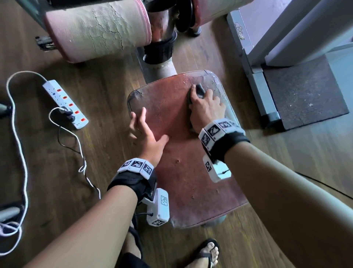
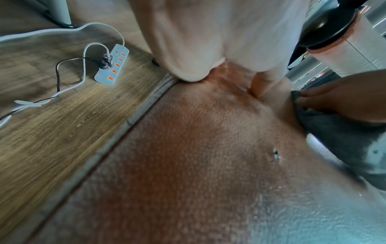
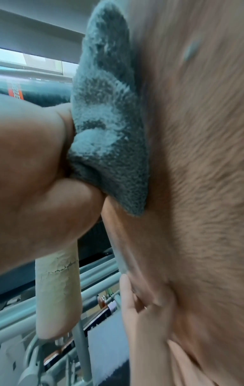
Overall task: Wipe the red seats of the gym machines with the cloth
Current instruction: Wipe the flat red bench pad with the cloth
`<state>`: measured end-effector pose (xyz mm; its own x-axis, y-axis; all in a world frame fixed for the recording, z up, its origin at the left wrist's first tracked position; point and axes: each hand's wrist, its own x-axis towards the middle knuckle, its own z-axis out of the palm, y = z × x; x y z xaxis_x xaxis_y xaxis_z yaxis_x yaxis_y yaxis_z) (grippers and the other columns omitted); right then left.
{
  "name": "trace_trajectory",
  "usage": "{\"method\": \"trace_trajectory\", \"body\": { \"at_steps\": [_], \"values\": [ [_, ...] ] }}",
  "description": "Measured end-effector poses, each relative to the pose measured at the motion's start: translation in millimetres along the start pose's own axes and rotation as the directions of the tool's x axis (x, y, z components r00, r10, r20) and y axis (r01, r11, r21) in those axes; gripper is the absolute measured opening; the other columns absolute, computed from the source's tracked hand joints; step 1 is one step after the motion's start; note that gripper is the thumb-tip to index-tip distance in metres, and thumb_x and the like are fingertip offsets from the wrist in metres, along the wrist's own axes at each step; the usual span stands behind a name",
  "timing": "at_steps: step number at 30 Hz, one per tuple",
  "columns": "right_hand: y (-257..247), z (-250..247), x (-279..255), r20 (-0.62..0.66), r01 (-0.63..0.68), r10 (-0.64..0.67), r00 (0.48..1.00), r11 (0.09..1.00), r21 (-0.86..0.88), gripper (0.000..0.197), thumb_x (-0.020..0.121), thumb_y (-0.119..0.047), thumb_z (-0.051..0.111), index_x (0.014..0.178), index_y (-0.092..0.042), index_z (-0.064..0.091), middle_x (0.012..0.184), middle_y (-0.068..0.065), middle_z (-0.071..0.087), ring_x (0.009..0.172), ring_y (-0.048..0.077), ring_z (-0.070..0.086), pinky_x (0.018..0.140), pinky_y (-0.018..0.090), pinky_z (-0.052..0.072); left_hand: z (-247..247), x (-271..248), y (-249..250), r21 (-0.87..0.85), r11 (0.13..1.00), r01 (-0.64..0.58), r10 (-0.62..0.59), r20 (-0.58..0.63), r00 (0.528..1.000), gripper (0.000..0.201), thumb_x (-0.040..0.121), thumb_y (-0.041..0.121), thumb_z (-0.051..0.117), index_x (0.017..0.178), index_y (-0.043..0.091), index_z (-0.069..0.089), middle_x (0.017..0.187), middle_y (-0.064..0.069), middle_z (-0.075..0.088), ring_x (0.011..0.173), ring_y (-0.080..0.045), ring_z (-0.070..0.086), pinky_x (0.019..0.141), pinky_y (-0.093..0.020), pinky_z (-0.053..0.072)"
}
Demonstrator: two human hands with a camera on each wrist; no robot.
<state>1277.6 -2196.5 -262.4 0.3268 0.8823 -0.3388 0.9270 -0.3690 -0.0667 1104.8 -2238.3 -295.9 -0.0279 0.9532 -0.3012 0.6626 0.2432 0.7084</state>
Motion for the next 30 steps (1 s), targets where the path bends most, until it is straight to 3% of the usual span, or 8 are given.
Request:
{"method": "trace_trajectory", "body": {
  "at_steps": [7, 14, 17, 23, 30],
  "values": [
    [-29.9, -7.6, 54.7, -0.038, -0.075, 0.078, 0.996, 0.994, 0.073, 0.051, 0.098, -0.028, 0.040, 0.146, -0.037, 0.027, 0.136, 0.011, 0.039, 0.120, 0.036, 0.043, 0.095, 0.050, 0.035, -0.7, 0.4, -4.7, -0.002, 1.000, -0.023, 0.023, 0.003, 1.000, 0.099, 0.076, 0.024, 0.072, 0.153, 0.035, 0.010, 0.160, 0.000, -0.003, 0.141, -0.026, 0.018, 0.105, -0.039, 0.027],
    [-7.5, -6.3, 10.6, -0.123, 0.196, -0.195, 0.973, 0.981, -0.006, 0.051, 0.099, -0.033, 0.036, 0.148, -0.043, 0.022, 0.131, 0.011, 0.040, 0.111, 0.034, 0.045, 0.091, 0.047, 0.037, 0.0, 0.5, -1.4, -0.019, 1.000, -0.021, 0.021, 0.006, 1.000, 0.099, 0.078, 0.020, 0.076, 0.154, 0.029, 0.013, 0.159, -0.005, -0.003, 0.144, -0.024, 0.011, 0.111, -0.037, 0.016],
    [7.6, 6.7, -31.0, -0.112, 0.243, -0.246, 0.963, 0.969, -0.039, 0.053, 0.099, -0.033, 0.039, 0.148, -0.041, 0.022, 0.127, 0.010, 0.042, 0.104, 0.034, 0.048, 0.085, 0.046, 0.040, -0.1, 0.1, 1.0, -0.020, 1.000, -0.018, 0.017, -0.003, 1.000, 0.098, 0.077, 0.017, 0.076, 0.154, 0.025, 0.015, 0.160, -0.006, -0.002, 0.145, -0.022, 0.009, 0.110, -0.033, 0.014],
    [66.5, 28.8, -112.0, -0.103, 0.105, -0.109, 0.989, 0.993, -0.046, 0.052, 0.098, -0.035, 0.044, 0.148, -0.034, 0.030, 0.113, 0.011, 0.048, 0.092, 0.032, 0.052, 0.075, 0.045, 0.044, -1.1, -0.3, -1.9, -0.004, 1.000, -0.008, 0.008, 0.009, 1.000, 0.100, 0.076, 0.019, 0.074, 0.152, 0.034, 0.011, 0.160, -0.004, -0.003, 0.143, -0.025, 0.011, 0.105, -0.033, 0.020],
    [55.0, 18.0, -86.2, -0.016, -0.023, 0.023, 1.000, 1.000, 0.000, 0.056, 0.100, -0.036, 0.035, 0.152, -0.035, 0.015, 0.125, 0.010, 0.039, 0.109, 0.031, 0.047, 0.088, 0.047, 0.040, 1.6, 0.5, -3.2, -0.010, 1.000, -0.027, 0.027, -0.003, 1.000, 0.100, 0.076, 0.017, 0.075, 0.153, 0.032, 0.012, 0.159, -0.006, -0.003, 0.143, -0.021, 0.007, 0.104, -0.029, 0.014]
  ]
}}
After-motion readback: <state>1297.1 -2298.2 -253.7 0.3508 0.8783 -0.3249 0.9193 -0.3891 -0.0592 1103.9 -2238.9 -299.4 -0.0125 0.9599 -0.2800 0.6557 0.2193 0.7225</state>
